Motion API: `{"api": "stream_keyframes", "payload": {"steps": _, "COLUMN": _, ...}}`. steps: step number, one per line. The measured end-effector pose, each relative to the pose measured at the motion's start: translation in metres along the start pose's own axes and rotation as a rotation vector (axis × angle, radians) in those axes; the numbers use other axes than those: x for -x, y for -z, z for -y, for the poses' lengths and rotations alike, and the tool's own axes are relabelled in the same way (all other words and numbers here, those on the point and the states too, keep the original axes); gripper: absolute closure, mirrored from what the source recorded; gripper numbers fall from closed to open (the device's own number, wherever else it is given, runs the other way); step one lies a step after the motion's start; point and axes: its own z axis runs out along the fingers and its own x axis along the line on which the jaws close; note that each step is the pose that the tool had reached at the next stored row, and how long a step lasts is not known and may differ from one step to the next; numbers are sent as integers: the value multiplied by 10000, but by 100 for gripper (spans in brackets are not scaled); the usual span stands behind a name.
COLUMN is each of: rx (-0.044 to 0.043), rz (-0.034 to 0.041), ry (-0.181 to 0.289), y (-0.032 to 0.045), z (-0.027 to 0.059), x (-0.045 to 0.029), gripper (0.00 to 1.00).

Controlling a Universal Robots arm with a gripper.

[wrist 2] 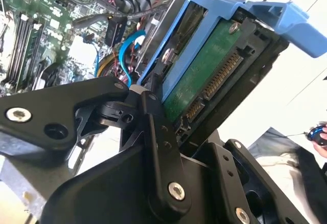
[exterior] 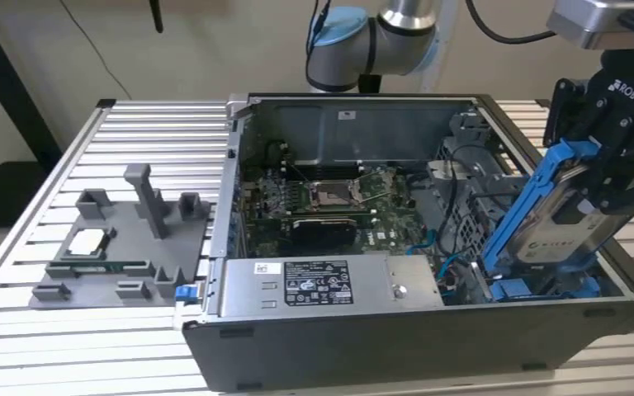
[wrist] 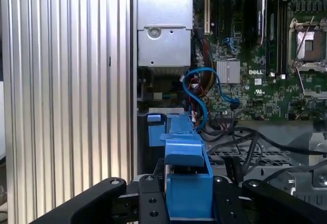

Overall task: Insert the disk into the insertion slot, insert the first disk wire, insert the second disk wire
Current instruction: 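Insert the disk into the insertion slot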

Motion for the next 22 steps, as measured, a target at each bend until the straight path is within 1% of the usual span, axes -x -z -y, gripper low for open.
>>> {"api": "stream_keyframes", "payload": {"steps": 5, "rx": 0, "rz": 8, "ry": 1, "y": -51, "z": 11, "x": 0, "gripper": 67}}
{"api": "stream_keyframes", "payload": {"steps": 13, "rx": 1, "rz": 76, "ry": 3, "y": -137, "z": 36, "x": 1, "gripper": 67}}
{"api": "stream_keyframes", "payload": {"steps": 17, "rx": 2, "rz": 104, "ry": 4, "y": -204, "z": 41, "x": 1, "gripper": 67}}
{"api": "stream_keyframes", "payload": {"steps": 22, "rx": 2, "rz": 106, "ry": 5, "y": -296, "z": 44, "x": 2, "gripper": 67}}
